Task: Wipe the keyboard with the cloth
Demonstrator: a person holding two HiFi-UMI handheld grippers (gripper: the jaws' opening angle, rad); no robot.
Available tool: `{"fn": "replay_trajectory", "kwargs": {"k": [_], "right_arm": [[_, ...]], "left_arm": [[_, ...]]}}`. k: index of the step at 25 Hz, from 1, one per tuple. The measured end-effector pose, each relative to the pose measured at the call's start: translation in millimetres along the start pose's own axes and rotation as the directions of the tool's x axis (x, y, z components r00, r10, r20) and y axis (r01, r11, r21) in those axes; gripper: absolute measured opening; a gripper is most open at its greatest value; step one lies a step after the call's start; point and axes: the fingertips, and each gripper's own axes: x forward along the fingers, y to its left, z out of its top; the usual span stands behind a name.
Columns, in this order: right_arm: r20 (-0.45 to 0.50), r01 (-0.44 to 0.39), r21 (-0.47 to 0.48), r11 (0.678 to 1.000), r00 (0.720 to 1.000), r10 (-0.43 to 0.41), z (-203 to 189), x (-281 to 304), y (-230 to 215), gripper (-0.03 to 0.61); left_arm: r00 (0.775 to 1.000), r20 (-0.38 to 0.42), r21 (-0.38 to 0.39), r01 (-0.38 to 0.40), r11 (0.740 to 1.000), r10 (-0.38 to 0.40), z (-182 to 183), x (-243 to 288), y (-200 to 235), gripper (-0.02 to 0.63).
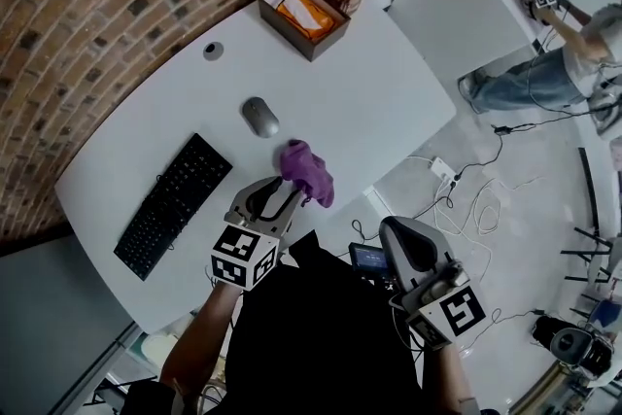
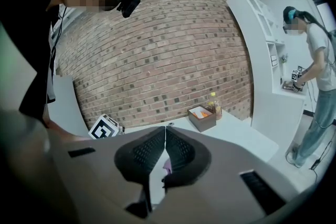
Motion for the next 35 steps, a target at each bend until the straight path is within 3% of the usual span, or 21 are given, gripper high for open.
{"fn": "replay_trajectory", "kwargs": {"k": [20, 23, 35], "right_arm": [[-0.035, 0.135, 0.055, 0.989, 0.990, -0.134, -19, -26, -28, 0.018], [-0.035, 0.147, 0.062, 0.987, 0.989, -0.145, -20, -29, -29, 0.018], [-0.039, 0.205, 0.078, 0.976, 0.979, -0.202, -27, -49, -42, 0.018]], "left_arm": [[0.973, -0.214, 0.081, -0.074, 0.994, 0.090, -57, 87, 25, 0.321], [0.961, -0.255, 0.070, -0.089, 0.994, 0.104, -65, 95, 28, 0.333], [0.911, -0.372, 0.148, -0.132, 0.980, 0.179, -101, 122, 38, 0.357]]}}
